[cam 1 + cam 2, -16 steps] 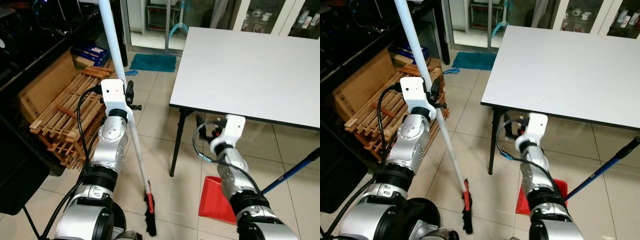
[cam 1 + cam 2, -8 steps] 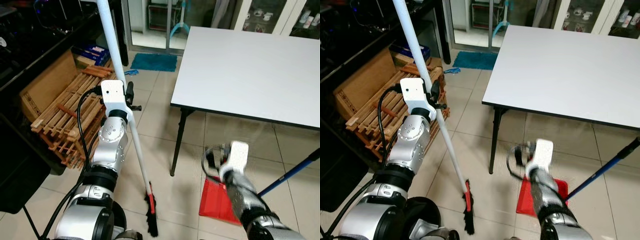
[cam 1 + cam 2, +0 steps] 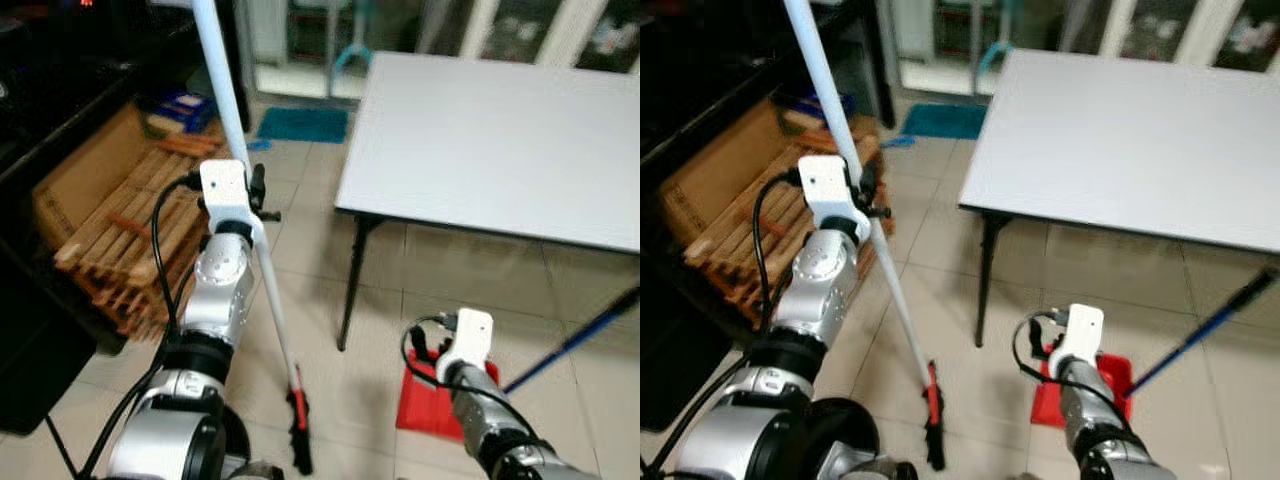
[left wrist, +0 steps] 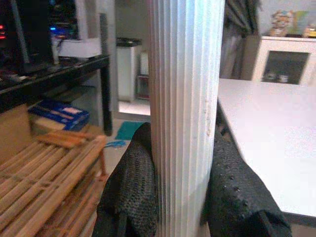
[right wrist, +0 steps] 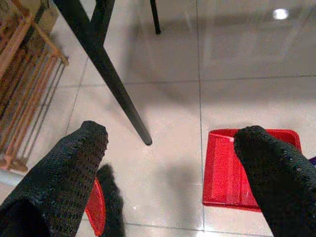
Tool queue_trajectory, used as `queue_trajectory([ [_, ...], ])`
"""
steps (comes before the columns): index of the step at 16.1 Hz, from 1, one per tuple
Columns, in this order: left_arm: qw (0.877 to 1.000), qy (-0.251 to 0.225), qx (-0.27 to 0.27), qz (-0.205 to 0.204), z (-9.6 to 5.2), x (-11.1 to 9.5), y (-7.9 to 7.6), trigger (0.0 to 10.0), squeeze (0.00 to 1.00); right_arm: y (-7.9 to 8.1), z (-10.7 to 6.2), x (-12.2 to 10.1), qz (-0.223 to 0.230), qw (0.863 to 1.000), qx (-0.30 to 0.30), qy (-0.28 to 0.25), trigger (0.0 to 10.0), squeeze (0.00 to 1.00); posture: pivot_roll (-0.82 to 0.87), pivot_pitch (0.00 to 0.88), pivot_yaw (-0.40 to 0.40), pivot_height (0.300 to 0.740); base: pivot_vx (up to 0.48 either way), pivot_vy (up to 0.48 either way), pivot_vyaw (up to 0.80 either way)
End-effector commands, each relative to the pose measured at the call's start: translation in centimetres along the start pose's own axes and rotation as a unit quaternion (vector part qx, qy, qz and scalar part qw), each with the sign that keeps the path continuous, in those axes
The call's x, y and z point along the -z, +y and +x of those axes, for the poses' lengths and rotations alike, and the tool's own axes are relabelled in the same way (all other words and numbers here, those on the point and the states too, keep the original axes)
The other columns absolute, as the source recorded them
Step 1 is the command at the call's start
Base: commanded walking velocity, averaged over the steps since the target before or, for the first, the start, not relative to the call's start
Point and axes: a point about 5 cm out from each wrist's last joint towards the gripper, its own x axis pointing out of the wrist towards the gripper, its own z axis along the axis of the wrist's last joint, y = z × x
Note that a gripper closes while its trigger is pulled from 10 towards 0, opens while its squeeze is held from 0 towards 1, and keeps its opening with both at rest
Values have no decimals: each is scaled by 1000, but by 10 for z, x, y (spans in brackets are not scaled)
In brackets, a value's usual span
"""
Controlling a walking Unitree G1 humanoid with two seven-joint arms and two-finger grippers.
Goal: Sweep floor
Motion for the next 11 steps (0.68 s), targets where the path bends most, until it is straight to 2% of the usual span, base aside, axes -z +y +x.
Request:
queue_trajectory([
  [1, 1000, -3, 12, 9, 1, -1, -4, 10000, 0, -4, 0, -3, 6, 1000, 8, -9, 10000, 0, -40, 23, 25, 740, 0, -319, -763],
  [9, 1000, -6, 10, 7, 1, -2, -3, 10000, 0, -1, 2, -7, 12, 1000, 3, -18, 10000, 0, -39, 24, 24, 740, 0, -302, 0],
  [11, 1000, -7, 10, 7, 1, -3, -4, 10000, 0, 0, 2, -8, 15, 1000, -1, -18, 10000, 0, -39, 24, 23, 740, 0, -291, -516],
])
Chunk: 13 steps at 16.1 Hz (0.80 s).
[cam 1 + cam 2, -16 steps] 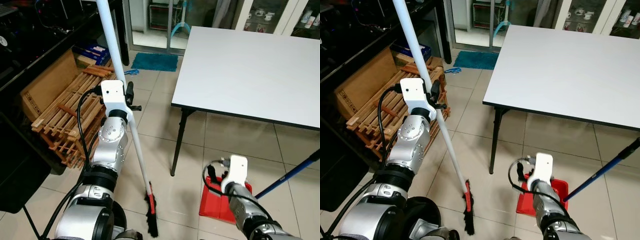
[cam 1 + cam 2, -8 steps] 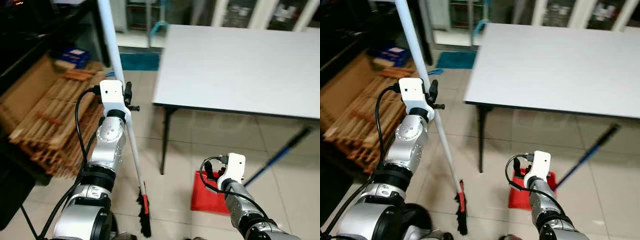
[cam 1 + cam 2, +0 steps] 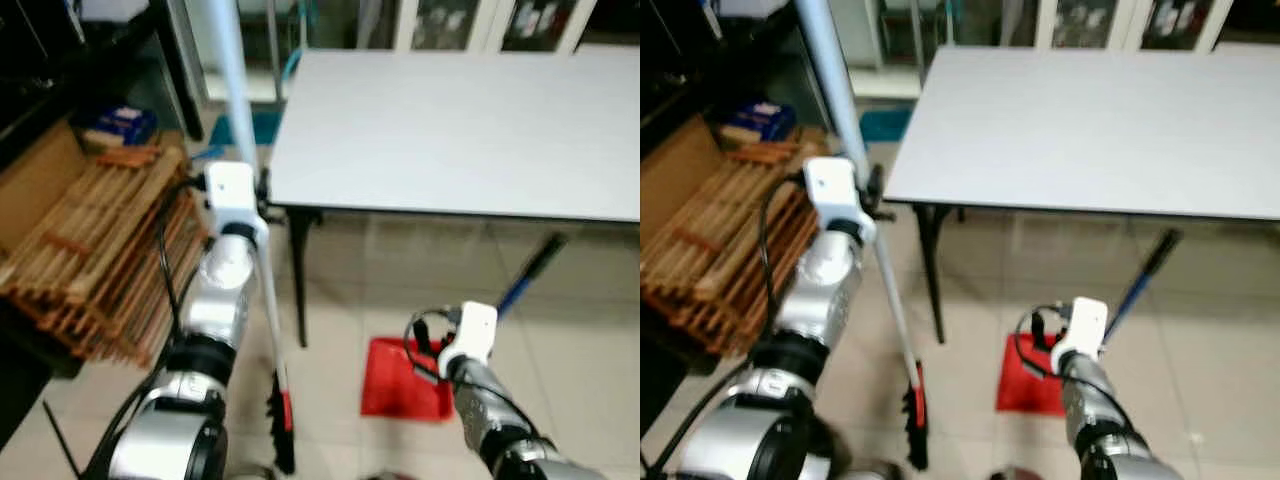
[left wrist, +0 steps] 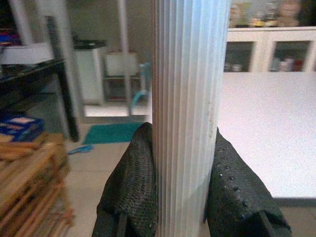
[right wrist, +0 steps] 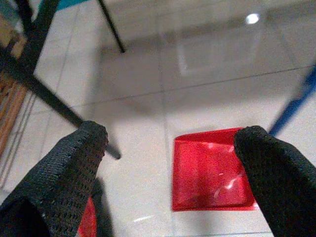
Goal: Sweep floor
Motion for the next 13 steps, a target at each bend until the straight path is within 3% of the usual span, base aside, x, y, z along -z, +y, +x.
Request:
queue_trajectory([
  [1, 1000, -13, -2, -2, 2, -6, 3, 10000, 0, 3, 0, 2, 8, 1000, -5, 3, 10000, 0, -39, 24, 23, 740, 0, -281, 0],
  [4, 1000, -14, -3, 0, 3, -7, 3, 10000, 0, 4, 0, 1, 4, 1000, -5, 0, 10000, 0, -37, 23, 22, 740, 0, -265, 0],
  [13, 1000, -20, -4, 1, 3, -10, 6, 10000, 0, 5, 0, 2, 4, 1000, -6, 1, 10000, 0, -40, 24, 21, 740, 0, 0, 0],
])
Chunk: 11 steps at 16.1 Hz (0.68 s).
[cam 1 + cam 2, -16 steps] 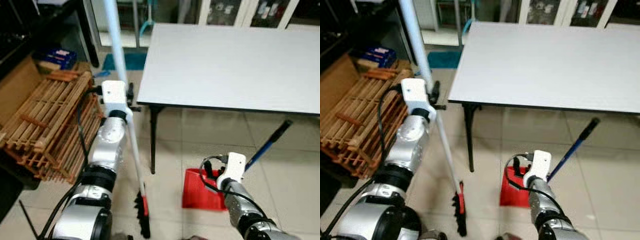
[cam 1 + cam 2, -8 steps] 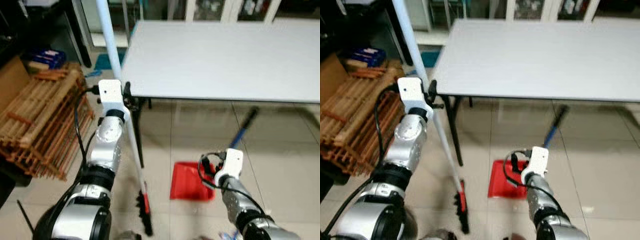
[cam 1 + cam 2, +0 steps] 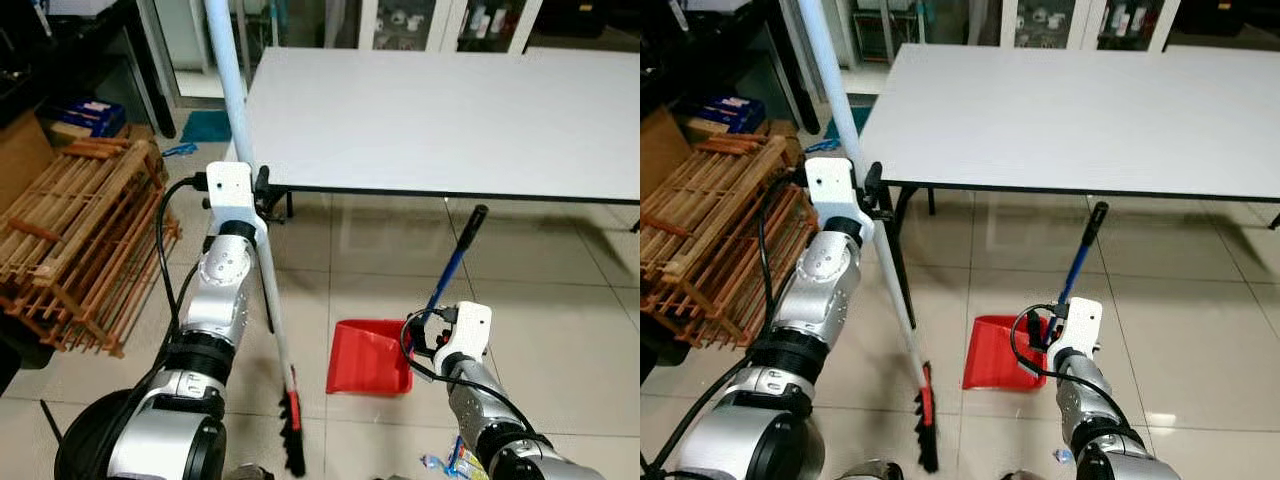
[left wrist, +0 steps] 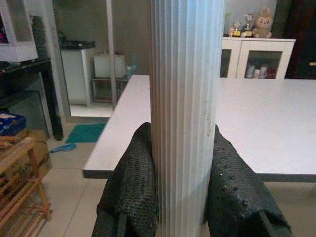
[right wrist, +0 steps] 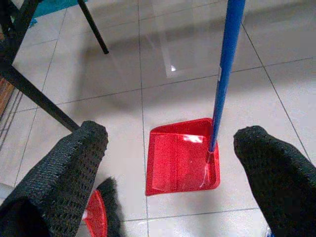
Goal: Sweep floor
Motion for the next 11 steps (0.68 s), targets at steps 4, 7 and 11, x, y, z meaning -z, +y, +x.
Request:
queue_trajectory([
  [4, 1000, -11, 1, 3, 2, -7, 2, 10000, 0, 0, 0, 0, -2, 1000, -1, 0, 10000, 0, -38, 26, 21, 740, 0, 0, 0],
  [7, 1000, -5, 1, 6, 2, -5, 2, 10000, 0, 0, 0, 1, -1, 1000, -2, 1, 10000, 0, -39, 27, 22, 740, 97, 0, 0],
  [11, 1000, -5, 1, 5, 2, -4, 2, 10000, 0, 1, 0, 1, 3, 1000, -4, 4, 10000, 0, -37, 29, 22, 740, 319, 0, 0],
])
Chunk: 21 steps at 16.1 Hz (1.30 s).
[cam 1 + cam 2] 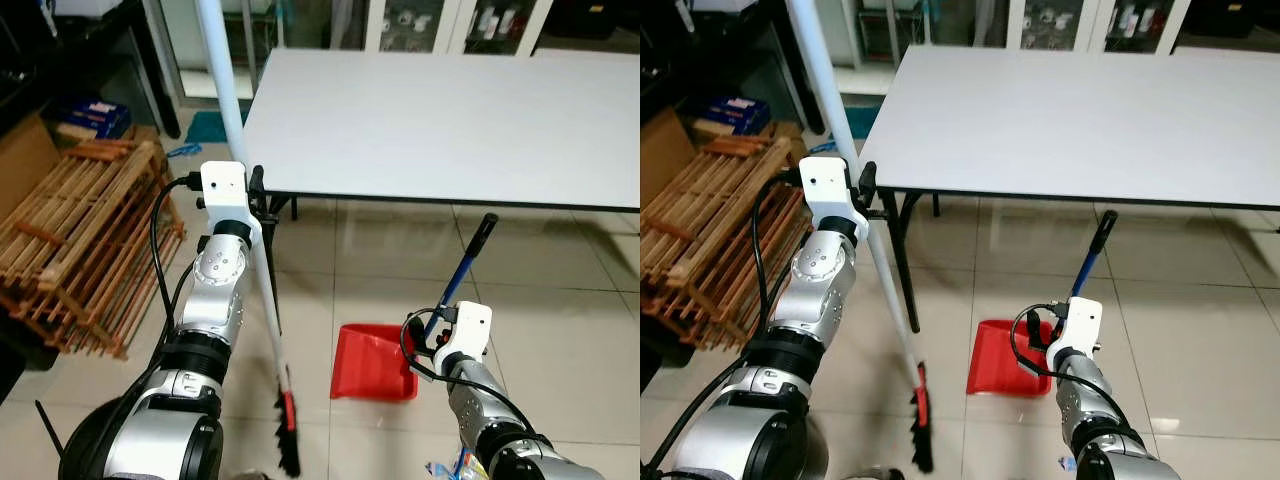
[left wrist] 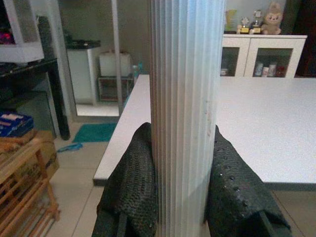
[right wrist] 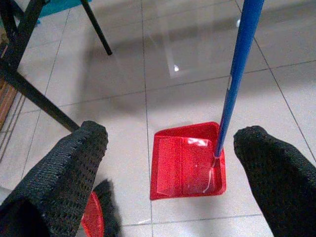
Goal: Sweep floor
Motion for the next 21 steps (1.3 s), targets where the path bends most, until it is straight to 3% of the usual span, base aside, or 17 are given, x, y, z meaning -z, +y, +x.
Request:
queue_trajectory([
  [1, 1000, -11, 6, 2, 3, -7, -2, 10000, 0, 0, 0, 1, 4, 1000, -4, 4, 10000, 0, -37, 29, 22, 740, 352, 0, -769],
  [19, 1000, -16, 14, 3, 3, -10, -5, 10000, 0, 3, 0, 2, 1, 1000, -9, 3, 10000, 0, -37, 29, 22, 740, 369, 0, -41],
  [21, 1000, -18, 20, 0, 3, -9, -7, 10000, 0, 3, 0, 3, 0, 1000, -9, 5, 10000, 0, -36, 29, 23, 740, 0, 0, 0],
])
